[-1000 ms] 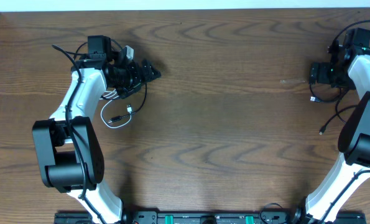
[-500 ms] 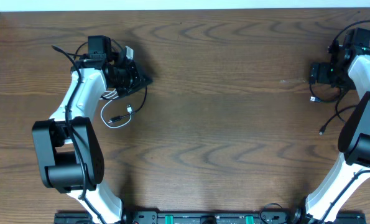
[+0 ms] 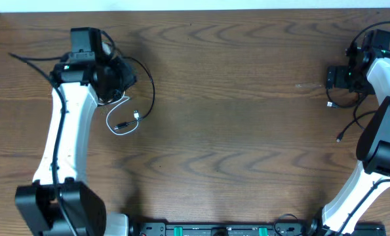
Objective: Untangle cables
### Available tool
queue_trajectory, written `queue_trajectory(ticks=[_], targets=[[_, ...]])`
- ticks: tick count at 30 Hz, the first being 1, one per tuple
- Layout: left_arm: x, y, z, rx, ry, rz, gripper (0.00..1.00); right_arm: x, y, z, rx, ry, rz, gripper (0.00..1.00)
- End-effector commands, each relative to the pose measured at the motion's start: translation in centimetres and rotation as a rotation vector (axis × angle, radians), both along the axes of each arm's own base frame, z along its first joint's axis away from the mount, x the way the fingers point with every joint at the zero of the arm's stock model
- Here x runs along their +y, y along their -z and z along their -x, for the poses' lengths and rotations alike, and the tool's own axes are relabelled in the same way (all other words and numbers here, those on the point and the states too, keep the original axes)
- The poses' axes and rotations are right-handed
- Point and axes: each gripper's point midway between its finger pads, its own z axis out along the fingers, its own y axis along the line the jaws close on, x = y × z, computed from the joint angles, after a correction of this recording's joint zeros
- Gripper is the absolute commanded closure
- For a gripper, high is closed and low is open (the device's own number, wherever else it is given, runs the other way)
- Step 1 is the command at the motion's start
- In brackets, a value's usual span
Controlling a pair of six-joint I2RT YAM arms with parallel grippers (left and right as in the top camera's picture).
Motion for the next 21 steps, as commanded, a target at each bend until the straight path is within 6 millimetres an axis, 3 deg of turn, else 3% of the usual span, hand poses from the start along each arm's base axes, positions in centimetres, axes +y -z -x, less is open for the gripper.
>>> queue_trajectory(ticks=[1, 5, 11, 19, 21], targets=[[3.6, 0.1, 0.5, 0.035, -0.146, -0.162, 0.53, -0.3, -1.6, -0.5, -0.035, 0.009, 0.020, 0.01], [4.1, 0.1, 0.0, 0.020, -0.163, -0.189, 0.39, -0.5, -1.6, -0.5, -0.034, 0.013, 0.020, 0.01], [6.8, 0.0, 0.3, 0.022, -0.229, -0.330, 0.39, -0.5, -1.6, -0.5, -0.034, 0.013, 0.020, 0.01], [7.4, 0.4, -1.0, 0.000, 0.067, -0.517, 0.39, -0.5, -1.6, -0.5, -0.034, 0.013, 0.020, 0.01], [7.4, 0.5, -0.9, 0.005, 0.110, -0.537, 0.31, -0.5, -1.6, -0.5, -0.035, 0.013, 0.020, 0.01]])
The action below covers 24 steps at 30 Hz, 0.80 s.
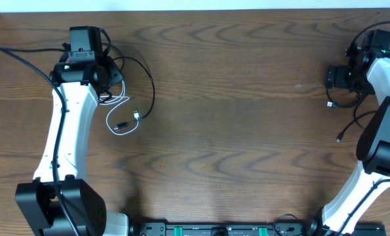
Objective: Untangle cables
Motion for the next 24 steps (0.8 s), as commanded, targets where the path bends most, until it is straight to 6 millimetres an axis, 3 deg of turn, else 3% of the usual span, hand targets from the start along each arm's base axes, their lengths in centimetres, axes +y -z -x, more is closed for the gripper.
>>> queue_trajectory(ticks=[1, 5, 6, 9, 13, 21, 24], targets=[[0.6, 0.6, -0.1, 0.056, 0.131, -0.108, 0.31, -0.5, -1.6, -0.5, -0.034, 0.013, 0.020, 0.01], [0.6, 0.6, 0.0, 0.064, 0.145, -0.117, 0.31, -0.5, -1.6, -0.5, -0.034, 0.013, 0.020, 0.01], [0.7, 0.6, -0.3, 0.056, 0.161, -0.130, 0.38, -0.5, -1.6, -0.5, -0.034, 0.013, 0.020, 0.01], [1.4, 1.2, -0.9, 0.055, 0.190, -0.179, 0.39, -0.5, -1.6, -0.5, -0.034, 0.013, 0.020, 0.01], [1.4, 3.2, -1.2, 0.125, 0.290, -0.220, 0.39, -0.5, -1.6, -0.5, -0.034, 0.013, 0.020, 0.01], [1.7, 7.8, -1.4, 0.232, 0.297, -0.198, 0.39, -0.5, -1.6, -0.5, -0.034, 0.013, 0.020, 0.01], [2.2, 8.0, -2.1, 0.212, 0.285, -0.202, 0.39, -0.5, -1.6, -0.5, -0.034, 0.013, 0.020, 0.01]])
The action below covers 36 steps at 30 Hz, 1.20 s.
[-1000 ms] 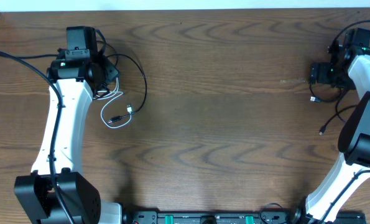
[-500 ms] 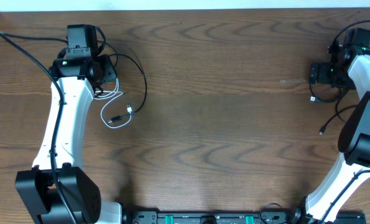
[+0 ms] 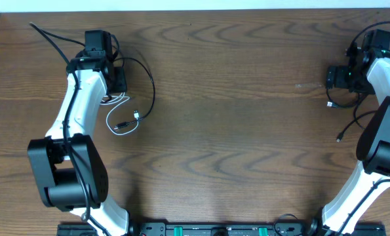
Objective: Untangle cables
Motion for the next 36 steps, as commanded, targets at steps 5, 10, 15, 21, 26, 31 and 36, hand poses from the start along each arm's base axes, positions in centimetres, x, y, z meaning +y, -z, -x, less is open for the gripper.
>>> queue_trajectory(ticks=[5, 10, 15, 21, 26, 31, 36], targets=[[1.1, 0.1, -1.1, -0.040, -0.004, -0.023, 0.93, -0.5, -1.6, -0.5, -0.034, 0.013, 0.019, 0.01], [-0.4, -1.3, -2.2, -0.115, 0.035, 0.056, 0.93, -0.4, -1.6, -0.5, -0.035, 0.013, 0.020, 0.01], [-2.2, -7.7, -3.9, -0.354, -0.022, 0.200, 0.93, -0.5, -1.6, -0.5, -0.034, 0.013, 0.020, 0.01], [-2.3, -17.0, -3.7, -0.630, -0.057, 0.240, 0.93, -0.5, -1.6, -0.5, -0.034, 0.013, 0.019, 0.01], [-3.1, -21.9, -1.8, -0.750, -0.060, 0.305, 0.93, -0.5, -1.6, -0.5, -0.034, 0.013, 0.019, 0.01], [-3.9, -25.5, 0.1, -0.848, -0.136, 0.441, 0.93, -0.5, -1.6, -0.5, -0.034, 0.013, 0.019, 0.01], [-5.6, -26.9, 0.9, -0.865, -0.124, 0.576, 0.93, -0.7, -1.8, -1.1, -0.063, 0.013, 0.028, 0.01]])
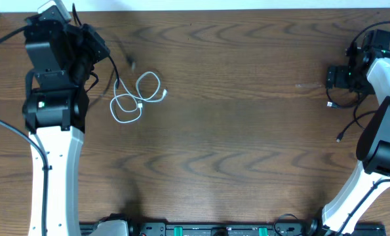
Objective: Untangle cables
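My left arm is raised high at the far left, and its gripper [95, 44] looks shut on a thin black cable [124, 56]. That cable hangs blurred to the right, above the table. A white cable [137, 98] lies by itself in loose loops on the wood, right of the arm. At the far right edge my right gripper [328, 77] points left. Another black cable [339, 138] trails down from it to a small plug. Its jaws are too dark to read.
The wooden table [247, 131] runs to a white back edge. The arm bases and a black rail [214, 229] line the front edge. A faint pale streak [306, 85] lies just left of my right gripper.
My left arm has risen and swung left toward the back corner. The black cable has left the table and now hangs from it. The white cable has shifted up-right into new loops.
At first my left gripper was low over the tangled black and white cables at the back left. It stayed there with small shifts at the two later moments. Now it is raised with the black cable and the white one lies apart. The right arm never moved.
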### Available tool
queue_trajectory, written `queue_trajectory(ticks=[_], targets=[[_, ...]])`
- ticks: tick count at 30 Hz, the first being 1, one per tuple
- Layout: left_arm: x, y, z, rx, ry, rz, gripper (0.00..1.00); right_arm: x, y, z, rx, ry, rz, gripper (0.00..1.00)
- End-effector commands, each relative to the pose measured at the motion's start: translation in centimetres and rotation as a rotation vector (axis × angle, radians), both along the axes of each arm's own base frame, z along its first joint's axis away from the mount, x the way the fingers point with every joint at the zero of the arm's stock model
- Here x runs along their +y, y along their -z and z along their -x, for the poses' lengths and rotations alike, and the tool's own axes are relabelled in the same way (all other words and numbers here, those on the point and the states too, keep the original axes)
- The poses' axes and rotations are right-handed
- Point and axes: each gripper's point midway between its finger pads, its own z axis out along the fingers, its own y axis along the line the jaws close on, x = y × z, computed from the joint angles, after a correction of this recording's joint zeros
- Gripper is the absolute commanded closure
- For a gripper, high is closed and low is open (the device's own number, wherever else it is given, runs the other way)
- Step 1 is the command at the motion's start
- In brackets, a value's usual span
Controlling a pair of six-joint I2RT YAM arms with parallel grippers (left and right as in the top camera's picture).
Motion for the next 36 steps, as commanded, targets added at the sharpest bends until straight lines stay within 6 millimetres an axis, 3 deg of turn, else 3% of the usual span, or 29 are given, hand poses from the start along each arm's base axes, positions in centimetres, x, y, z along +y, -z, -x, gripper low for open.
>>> queue_trajectory(ticks=[1, 4, 9, 11, 13, 15, 16, 18, 20, 24, 29, 36], targets=[[-1.7, -1.7, 0.8, -0.041, 0.041, 0.165, 0.93, -0.6, -1.8, -1.1, -0.062, 0.012, 0.025, 0.01], [-1.9, -1.6, 0.8, -0.031, 0.010, 0.278, 0.93, 0.9, -2.1, -2.2, -0.117, -0.003, -0.068, 0.01], [-2.0, -1.5, 0.8, -0.021, -0.026, 0.366, 0.93, 7.1, -3.2, -2.8, -0.170, 0.009, -0.458, 0.01], [-3.8, -1.4, 1.1, 0.004, 0.074, 0.407, 0.93, 12.3, -6.0, -2.7, -0.201, -0.072, -0.781, 0.01], [-5.0, -1.5, 1.4, 0.016, 0.139, 0.435, 0.93, 15.2, -7.8, -2.6, -0.244, -0.209, -0.904, 0.23], [-5.8, -1.6, 1.6, 0.030, 0.164, 0.494, 0.93, 17.5, -9.4, -2.1, -0.277, -0.324, -0.993, 0.29], [-6.1, -1.7, 1.7, 0.039, 0.166, 0.532, 0.93, 18.8, -10.2, -1.8, -0.295, -0.392, -1.039, 0.29], [-6.2, -1.7, 1.8, 0.052, 0.146, 0.600, 0.92, 23.1, -12.5, 0.0, -0.361, -0.629, -1.148, 0.12], [-6.1, -1.7, 1.8, 0.057, 0.132, 0.627, 0.92, 25.6, -12.7, 1.1, -0.377, -0.756, -1.149, 0.01], [-6.1, -1.7, 1.8, 0.071, 0.094, 0.709, 0.92, 28.5, -12.3, 1.7, -0.361, -0.853, -1.120, 0.01], [-6.1, -1.6, 1.8, 0.082, 0.084, 0.729, 0.93, 32.1, -12.4, 2.6, -0.345, -0.948, -1.125, 0.11], [-6.2, 0.6, 2.8, 0.189, 0.022, 0.790, 0.93, 39.6, -12.6, 5.7, -0.350, -1.204, -1.118, 0.05]])
